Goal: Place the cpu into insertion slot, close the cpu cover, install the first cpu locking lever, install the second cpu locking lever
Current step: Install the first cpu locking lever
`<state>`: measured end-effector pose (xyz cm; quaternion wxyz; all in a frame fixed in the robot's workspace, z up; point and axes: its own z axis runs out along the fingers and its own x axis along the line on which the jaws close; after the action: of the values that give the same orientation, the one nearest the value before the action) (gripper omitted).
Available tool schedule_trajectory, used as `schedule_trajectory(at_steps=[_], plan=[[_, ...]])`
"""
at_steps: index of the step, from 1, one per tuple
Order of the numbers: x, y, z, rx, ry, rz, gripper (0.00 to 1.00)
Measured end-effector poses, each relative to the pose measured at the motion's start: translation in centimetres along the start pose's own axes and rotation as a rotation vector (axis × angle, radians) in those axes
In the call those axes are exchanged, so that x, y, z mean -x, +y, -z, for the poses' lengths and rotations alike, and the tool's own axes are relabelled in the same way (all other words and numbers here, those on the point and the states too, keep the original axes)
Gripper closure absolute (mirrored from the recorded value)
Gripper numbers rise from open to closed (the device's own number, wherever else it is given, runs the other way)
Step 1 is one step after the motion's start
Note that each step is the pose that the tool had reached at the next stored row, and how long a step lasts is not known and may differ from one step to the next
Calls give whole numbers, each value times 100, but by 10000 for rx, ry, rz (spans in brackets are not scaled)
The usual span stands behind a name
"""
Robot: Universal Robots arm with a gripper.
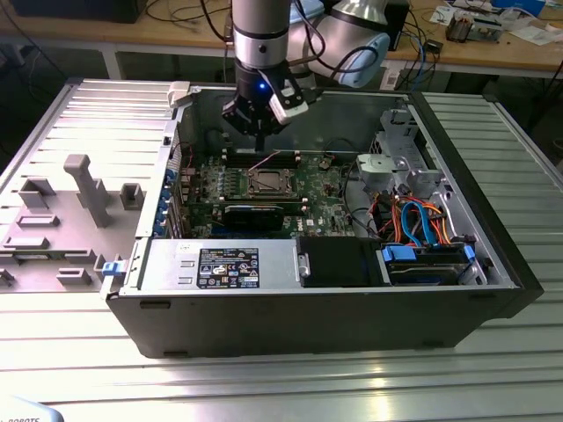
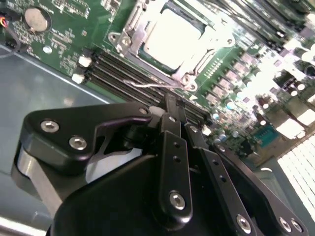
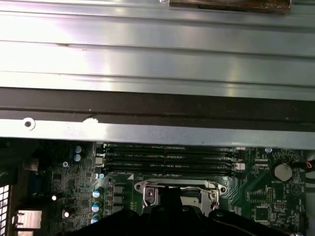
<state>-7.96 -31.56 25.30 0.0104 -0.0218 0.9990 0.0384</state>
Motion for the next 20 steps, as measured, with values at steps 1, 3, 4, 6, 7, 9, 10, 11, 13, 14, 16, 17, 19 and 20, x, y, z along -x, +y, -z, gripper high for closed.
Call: schedule_trajectory(at_steps=[1, 3, 4, 6, 7, 9, 10, 11, 13, 14, 16, 17, 19, 20], plan=[[4, -1, -15, 0, 1, 0, 89], [12, -4, -40, 0, 0, 0, 89], [12, -4, -47, -1, 1, -1, 89], [12, -5, -49, -3, 3, -2, 89], [12, -5, -49, -4, 3, -1, 89], [12, -5, -54, -1, 1, 0, 89], [12, -5, -54, -1, 1, 0, 89], [12, -5, -55, -1, 1, 0, 89], [12, -5, -56, -1, 1, 0, 89], [12, -8, -94, -1, 2, 0, 89], [11, -11, -130, -2, 2, 0, 89], [11, -11, -130, -1, 2, 0, 89], [11, -11, -131, -1, 1, 0, 89], [11, -11, -132, -1, 2, -1, 89]])
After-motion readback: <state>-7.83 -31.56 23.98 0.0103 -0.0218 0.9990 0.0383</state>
